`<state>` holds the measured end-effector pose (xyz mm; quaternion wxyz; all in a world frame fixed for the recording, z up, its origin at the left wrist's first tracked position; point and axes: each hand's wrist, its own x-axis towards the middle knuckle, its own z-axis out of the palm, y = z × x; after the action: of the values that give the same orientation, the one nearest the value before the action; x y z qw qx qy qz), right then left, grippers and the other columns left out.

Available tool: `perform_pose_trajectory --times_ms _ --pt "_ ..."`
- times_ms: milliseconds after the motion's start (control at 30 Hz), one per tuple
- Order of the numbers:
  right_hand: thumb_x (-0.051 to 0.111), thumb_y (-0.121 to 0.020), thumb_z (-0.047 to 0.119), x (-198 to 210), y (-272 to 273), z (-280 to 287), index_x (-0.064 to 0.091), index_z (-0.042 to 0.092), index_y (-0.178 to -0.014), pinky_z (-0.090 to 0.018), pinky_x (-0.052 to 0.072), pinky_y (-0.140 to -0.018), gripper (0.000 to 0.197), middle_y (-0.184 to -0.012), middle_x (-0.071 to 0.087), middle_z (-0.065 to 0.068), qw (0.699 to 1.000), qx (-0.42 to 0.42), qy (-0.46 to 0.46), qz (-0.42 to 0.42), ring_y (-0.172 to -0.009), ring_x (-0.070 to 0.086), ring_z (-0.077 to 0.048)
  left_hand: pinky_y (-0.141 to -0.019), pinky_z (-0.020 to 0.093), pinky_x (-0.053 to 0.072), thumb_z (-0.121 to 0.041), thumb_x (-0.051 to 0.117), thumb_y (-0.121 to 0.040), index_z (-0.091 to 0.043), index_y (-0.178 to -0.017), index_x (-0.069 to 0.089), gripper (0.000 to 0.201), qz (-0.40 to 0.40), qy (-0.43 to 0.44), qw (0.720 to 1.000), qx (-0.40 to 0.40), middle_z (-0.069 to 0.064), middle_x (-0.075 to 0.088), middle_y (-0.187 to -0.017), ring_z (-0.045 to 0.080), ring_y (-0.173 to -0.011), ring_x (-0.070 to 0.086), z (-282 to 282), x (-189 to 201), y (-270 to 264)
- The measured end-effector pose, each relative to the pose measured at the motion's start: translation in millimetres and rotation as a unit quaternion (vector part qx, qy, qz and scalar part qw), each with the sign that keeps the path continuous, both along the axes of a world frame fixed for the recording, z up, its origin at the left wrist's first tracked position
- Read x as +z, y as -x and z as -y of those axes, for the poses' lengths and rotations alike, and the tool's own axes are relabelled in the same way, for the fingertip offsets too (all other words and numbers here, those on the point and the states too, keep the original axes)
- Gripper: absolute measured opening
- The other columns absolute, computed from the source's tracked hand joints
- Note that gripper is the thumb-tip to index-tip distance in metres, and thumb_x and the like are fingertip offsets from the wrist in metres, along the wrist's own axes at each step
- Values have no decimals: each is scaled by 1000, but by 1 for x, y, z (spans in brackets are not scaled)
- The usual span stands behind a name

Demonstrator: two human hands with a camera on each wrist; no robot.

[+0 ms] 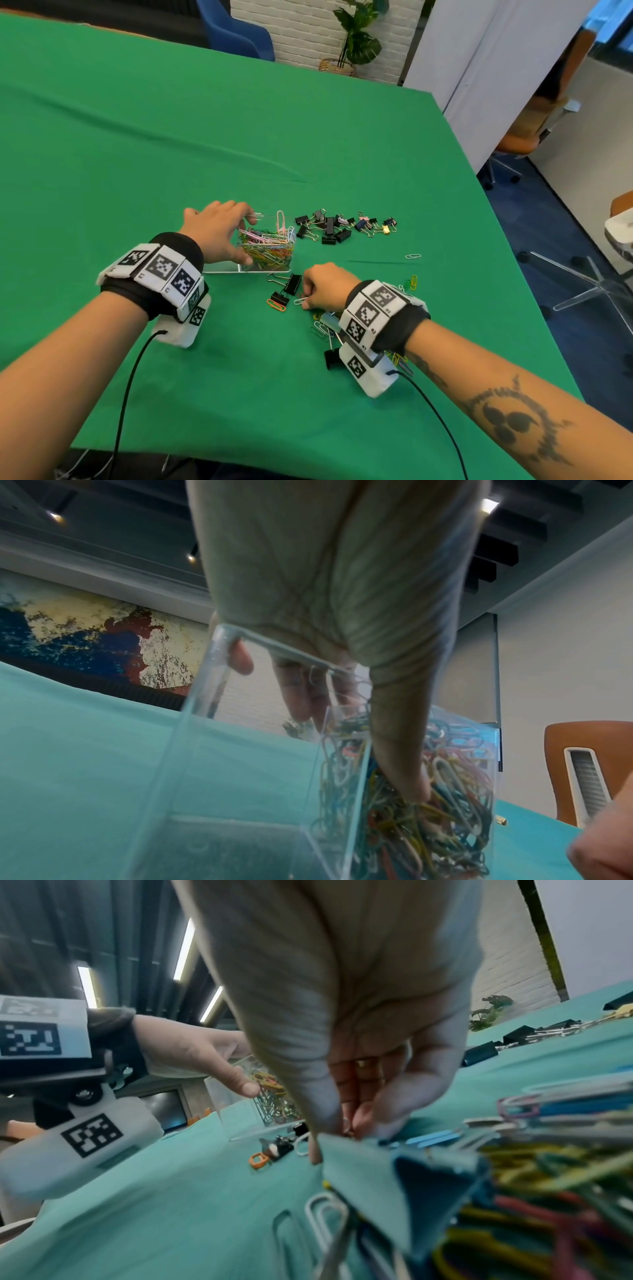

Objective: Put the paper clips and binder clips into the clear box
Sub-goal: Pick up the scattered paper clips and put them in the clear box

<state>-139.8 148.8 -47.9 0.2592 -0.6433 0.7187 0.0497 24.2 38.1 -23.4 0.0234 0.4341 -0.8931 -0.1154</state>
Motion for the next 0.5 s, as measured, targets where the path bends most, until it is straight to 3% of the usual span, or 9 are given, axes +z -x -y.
perform_pose_trajectory --times_ms 167,233,300,500 --pt "59 -87 13 -1 -1 0 60 1 -99 -32 45 -72 17 -103 63 -18 1000 15 -8 -2 -83 51 -22 -97 40 28 -43 74 -67 -25 -120 43 64 -2 -3 1000 2 -3 52 -117 17 -114 43 -1 2 0" --pt "56 -87 11 -3 0 -1 55 7 -83 -28 41 -63 6 -88 57 -16 1000 19 -6 1 -80 49 -21 -97 40 28 -42 74 -67 -25 -120 43 64 0 -5 1000 3 -3 52 -117 17 -114 42 -1 2 0" --pt "55 -86 11 -5 1 -4 46 11 -73 -28 38 -61 16 -83 50 -10 1000 17 -5 8 -78 47 -20 -98 41 28 -42 75 -67 -25 -120 43 64 0 -7 1000 6 -3 51 -118 17 -115 42 -1 1 0" --pt "52 -84 3 -4 -2 -7 49 12 -82 -28 42 -72 10 -86 53 -7 999 41 20 -4 -80 50 -20 -97 39 28 -42 75 -67 -26 -121 42 65 -5 6 1000 4 -4 51 -119 17 -116 42 0 -1 0"
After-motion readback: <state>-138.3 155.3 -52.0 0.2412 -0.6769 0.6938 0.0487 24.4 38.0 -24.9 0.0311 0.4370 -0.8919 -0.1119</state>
